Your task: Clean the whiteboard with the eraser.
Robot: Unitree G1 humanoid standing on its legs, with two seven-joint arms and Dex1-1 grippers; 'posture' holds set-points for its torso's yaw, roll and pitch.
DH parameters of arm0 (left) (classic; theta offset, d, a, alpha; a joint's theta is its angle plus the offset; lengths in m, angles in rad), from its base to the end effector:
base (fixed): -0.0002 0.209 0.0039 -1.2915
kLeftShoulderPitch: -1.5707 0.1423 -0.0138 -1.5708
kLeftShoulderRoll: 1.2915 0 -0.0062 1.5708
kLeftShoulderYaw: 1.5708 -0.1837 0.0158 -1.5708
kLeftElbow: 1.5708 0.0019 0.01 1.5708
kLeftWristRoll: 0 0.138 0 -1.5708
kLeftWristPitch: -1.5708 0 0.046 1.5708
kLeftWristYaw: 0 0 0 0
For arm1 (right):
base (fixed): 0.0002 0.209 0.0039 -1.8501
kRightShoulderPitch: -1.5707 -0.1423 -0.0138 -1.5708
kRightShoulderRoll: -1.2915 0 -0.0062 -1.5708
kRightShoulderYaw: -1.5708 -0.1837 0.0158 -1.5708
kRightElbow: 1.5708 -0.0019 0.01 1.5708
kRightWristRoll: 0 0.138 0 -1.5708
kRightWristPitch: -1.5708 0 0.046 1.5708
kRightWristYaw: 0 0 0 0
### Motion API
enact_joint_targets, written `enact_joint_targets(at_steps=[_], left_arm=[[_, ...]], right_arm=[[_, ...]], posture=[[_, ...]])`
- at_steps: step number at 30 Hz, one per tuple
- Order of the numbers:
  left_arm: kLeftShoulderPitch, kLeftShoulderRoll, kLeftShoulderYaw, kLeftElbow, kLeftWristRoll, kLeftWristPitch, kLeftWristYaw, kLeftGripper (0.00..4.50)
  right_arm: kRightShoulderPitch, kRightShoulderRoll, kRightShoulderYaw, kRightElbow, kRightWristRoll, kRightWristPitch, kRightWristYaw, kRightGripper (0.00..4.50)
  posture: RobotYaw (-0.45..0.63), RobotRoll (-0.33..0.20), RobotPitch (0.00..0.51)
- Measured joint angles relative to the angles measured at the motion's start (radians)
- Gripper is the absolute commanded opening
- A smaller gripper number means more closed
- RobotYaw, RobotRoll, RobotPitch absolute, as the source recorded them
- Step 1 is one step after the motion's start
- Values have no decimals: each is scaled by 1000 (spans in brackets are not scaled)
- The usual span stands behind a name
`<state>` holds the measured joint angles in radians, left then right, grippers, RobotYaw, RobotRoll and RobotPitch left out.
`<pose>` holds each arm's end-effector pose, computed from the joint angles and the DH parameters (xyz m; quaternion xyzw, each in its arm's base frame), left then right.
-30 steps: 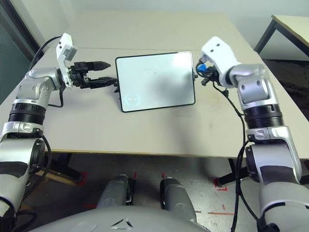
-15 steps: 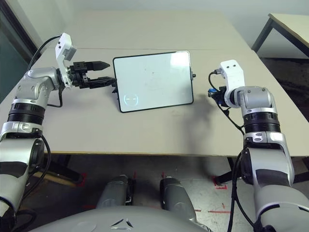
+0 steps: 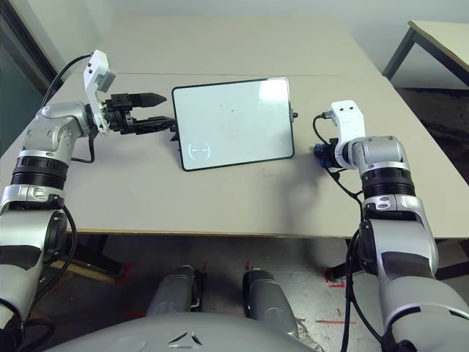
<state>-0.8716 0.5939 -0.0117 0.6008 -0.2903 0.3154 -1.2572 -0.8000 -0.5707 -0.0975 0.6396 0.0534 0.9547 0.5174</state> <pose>0.3347 0.2516 0.1988 0.0838 0.0613 -0.5210 0.8472 0.3130 -0.2785 0.1491 -0.0201 0.3679 0.0502 0.9283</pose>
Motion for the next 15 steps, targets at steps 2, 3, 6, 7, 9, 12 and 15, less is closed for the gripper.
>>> enact_joint_targets(at_steps=[2,3,6,7,9,12,15], left_arm=[[2,16,3,0,0,0,0,4500],[3,23,7,0,0,0,1,4500],[8,42,20,0,0,2,12,4500],[11,46,31,0,-1,4,19,4500],[25,57,46,-7,-2,7,39,4500],[52,63,81,-13,-1,3,100,4500],[101,64,123,-12,18,-44,221,4500]], right_arm=[[-1,-44,-6,-50,26,-2,42,4472],[0,-62,-14,-74,38,-3,63,4472],[4,-103,-42,-121,72,-27,96,4472],[10,-108,-55,-122,80,-54,97,4472],[42,-112,-89,-117,87,-170,83,4472],[72,-112,-128,-75,89,-310,41,4472],[100,-107,-162,-39,89,-501,2,4472]], posture=[[177,0,42],[177,0,42],[177,0,42],[173,0,43],[173,0,43],[177,0,40],[184,0,40]])
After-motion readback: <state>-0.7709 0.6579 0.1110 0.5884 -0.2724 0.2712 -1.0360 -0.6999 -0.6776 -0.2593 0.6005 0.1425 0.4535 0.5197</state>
